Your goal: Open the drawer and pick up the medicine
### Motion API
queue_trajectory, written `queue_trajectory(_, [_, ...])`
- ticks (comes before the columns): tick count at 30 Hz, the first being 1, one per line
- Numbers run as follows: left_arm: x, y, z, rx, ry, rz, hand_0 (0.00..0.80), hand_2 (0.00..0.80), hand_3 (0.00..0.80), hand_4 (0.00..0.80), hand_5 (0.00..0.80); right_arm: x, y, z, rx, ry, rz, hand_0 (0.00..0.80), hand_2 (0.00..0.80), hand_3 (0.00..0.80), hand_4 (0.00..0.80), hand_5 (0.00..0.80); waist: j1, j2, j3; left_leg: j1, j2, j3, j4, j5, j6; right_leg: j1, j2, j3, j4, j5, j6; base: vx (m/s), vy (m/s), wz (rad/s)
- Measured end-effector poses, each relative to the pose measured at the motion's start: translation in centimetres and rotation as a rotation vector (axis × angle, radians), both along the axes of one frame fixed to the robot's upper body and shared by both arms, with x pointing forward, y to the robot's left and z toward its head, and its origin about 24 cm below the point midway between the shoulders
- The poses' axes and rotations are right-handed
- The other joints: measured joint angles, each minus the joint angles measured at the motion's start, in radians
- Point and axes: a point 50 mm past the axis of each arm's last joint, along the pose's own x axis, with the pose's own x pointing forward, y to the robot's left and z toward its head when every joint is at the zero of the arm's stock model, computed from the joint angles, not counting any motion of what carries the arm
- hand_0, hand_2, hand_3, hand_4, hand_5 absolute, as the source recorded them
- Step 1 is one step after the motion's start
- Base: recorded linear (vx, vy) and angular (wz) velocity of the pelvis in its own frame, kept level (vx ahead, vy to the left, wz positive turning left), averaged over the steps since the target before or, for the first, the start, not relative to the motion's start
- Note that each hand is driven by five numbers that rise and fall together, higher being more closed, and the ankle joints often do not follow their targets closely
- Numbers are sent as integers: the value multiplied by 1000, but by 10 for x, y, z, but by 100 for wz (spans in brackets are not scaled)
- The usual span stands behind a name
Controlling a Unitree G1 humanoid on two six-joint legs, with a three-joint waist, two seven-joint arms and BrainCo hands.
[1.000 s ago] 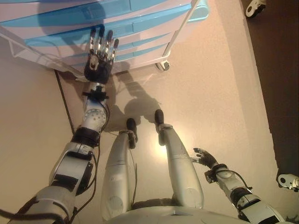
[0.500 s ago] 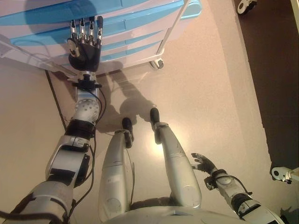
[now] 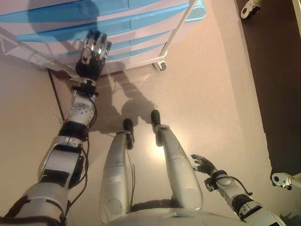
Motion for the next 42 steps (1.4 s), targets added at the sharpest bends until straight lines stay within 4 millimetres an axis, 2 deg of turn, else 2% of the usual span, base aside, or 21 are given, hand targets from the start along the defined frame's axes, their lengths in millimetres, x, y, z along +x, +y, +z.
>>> queue_trajectory(3, [1, 2, -8, 2, 39, 3, 0, 0, 0, 0, 0, 0, 0, 0, 0, 0, 0, 0, 0, 0, 0, 0, -3, 0, 0, 1, -1, 0, 0, -3, -4, 1, 0, 0, 1, 1, -4, 0, 0, 0])
queue_trajectory(10, [1, 2, -10, 7, 55, 5, 0, 0, 0, 0, 0, 0, 0, 0, 0, 1, 0, 0, 0, 0, 0, 0, -5, -5, 2, 26, 0, -1, -1, -7, 0, 27, 0, 0, 0, 1, -4, 0, 0, 0])
queue_trajectory(18, [1, 5, -5, -1, 34, 26, 0, 0, 0, 0, 0, 0, 0, 0, 0, 2, 0, 0, 0, 0, 0, 0, -11, -8, 4, 21, 1, -7, -1, -7, 1, 27, 3, -1, -14, -4, 3, 0, 0, 0])
queue_trajectory(24, [4, 17, 8, -35, 15, 60, 0, 0, 0, 0, 0, 0, 2, 0, 6, -6, 3, 0, 0, 0, 0, 0, -20, -40, 19, 15, 1, -5, -1, -9, 0, 23, 5, 1, -15, -2, -1, 0, 0, 0])
queue_trajectory(34, [8, 21, 6, -117, 60, 75, 0, 0, 0, 0, 0, 0, 4, 0, 18, -22, 7, 0, 0, 0, 0, 0, -34, -41, 19, 12, 2, -2, 1, -16, 8, 22, 6, 5, -26, -7, 9, 0, 0, 0])
queue_trajectory(39, [11, 19, 21, -211, -6, 45, 0, 0, 0, 0, 0, -1, 4, -1, 15, -16, 13, 0, 0, 0, 0, 0, -39, -42, 19, -5, 4, -6, 1, -15, 3, 11, 10, 5, -32, -5, 5, 0, 0, 0])
queue_trajectory(42, [10, 18, 22, -221, -40, 21, 0, 0, 0, 0, 0, -4, 5, -3, 10, -4, 29, 0, 0, 0, 0, 0, -38, -43, 19, -7, 4, -7, -1, -16, 3, 10, 11, 5, -33, -1, 8, 0, 0, 0])
